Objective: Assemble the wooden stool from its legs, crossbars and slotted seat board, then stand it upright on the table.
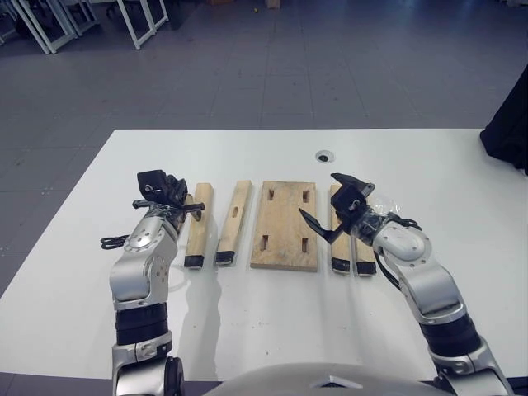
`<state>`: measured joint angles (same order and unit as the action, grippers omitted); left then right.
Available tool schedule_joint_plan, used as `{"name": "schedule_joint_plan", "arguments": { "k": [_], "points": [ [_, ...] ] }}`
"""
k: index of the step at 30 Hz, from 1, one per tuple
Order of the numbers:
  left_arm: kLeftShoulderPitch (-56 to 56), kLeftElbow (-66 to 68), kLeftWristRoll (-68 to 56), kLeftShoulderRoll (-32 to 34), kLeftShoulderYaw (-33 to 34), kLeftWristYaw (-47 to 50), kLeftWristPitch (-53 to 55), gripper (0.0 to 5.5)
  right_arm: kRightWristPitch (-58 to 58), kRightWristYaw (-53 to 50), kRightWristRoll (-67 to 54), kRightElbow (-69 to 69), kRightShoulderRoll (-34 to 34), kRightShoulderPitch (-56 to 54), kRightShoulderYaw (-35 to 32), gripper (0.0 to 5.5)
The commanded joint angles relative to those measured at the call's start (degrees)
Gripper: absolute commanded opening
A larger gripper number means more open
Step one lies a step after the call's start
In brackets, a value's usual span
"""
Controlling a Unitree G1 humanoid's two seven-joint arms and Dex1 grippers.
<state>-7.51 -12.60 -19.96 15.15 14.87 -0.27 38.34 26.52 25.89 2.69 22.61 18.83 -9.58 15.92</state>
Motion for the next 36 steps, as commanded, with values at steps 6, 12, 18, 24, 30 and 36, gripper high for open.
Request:
{"name": "schedule_joint_plan", "arguments": {
  "k": [6, 12, 18, 24, 30, 36],
  "points": [
    [8.6, -8.8, -1.5, 2.7, -2.7, -2.7, 14.5, 0.44, 2.7, -1.9, 1.1, 2.9, -0.6, 2.0, 1.2, 5.34],
    [10.6, -8.4, -0.5, 1.6, -4.1, -3.0, 13.7, 0.44, 2.7, -2.0, 1.2, 2.8, -0.7, 1.7, 1.5, 5.34],
    [10.2, -9.2, -0.8, -1.5, -2.5, -2.8, 8.2, 0.9, 2.3, -1.4, 1.3, 2.7, -0.5, 1.3, 1.2, 5.37],
    [7.2, -10.4, -1.5, -4.3, 3.0, -1.2, 1.3, 1.77, 1.6, -1.4, 2.1, 2.4, -0.8, 0.7, 2.1, 5.37],
    [4.7, -13.1, 1.9, -2.6, 1.9, -1.2, -4.4, 2.7, 1.8, -1.7, 1.9, 2.3, -1.0, 0.5, 1.9, 5.37],
    [3.7, -13.9, 3.3, -2.3, 0.9, -1.6, -5.1, 2.85, 1.8, -2.0, 1.9, 2.0, -1.7, 0.1, 2.2, 5.37]
  ]
}}
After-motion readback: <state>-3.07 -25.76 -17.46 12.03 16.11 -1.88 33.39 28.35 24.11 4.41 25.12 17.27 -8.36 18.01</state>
